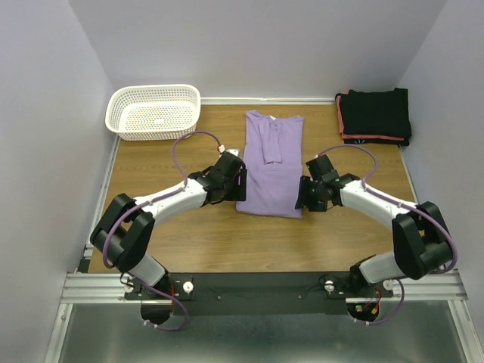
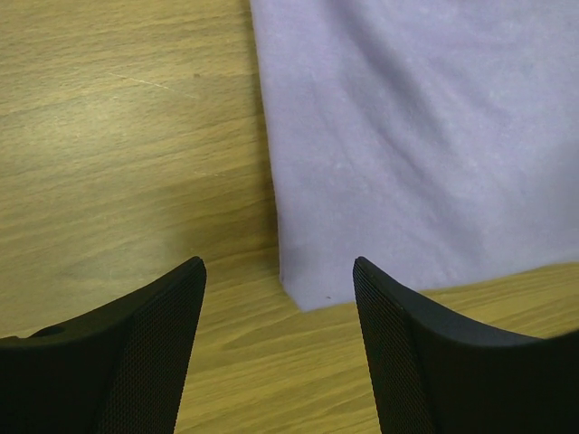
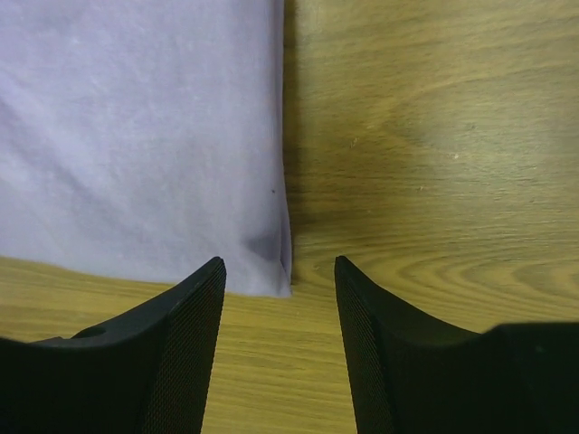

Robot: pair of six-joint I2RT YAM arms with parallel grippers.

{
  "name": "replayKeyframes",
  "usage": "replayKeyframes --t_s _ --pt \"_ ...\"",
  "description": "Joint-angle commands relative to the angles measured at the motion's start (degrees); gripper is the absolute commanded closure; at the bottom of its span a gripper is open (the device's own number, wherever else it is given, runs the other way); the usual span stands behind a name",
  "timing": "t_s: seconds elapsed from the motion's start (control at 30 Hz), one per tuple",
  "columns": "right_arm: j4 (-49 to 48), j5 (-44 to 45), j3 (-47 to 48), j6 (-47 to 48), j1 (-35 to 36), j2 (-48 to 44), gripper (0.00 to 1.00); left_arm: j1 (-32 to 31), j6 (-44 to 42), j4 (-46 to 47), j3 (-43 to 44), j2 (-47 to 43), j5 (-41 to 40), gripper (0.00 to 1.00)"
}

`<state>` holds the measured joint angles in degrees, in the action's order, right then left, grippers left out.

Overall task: Fold and stack the t-shirts
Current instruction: Fold the tshirt

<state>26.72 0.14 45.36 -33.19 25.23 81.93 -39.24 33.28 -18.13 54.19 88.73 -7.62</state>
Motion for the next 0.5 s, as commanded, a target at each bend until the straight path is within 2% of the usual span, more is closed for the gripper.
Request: replayKeyframes --t_s 0.0,0.47 --pt "2.0 3.9 0.3 -1.8 1.9 2.5 0.41 -0.6 1.0 -0.3 -0.1 -1.5 -0.6 0.26" --pt "7.0 6.9 1.0 -4.7 7.5 10.7 0.45 -1.2 0.6 -3.0 1.7 0.0 -1.2 0.26"
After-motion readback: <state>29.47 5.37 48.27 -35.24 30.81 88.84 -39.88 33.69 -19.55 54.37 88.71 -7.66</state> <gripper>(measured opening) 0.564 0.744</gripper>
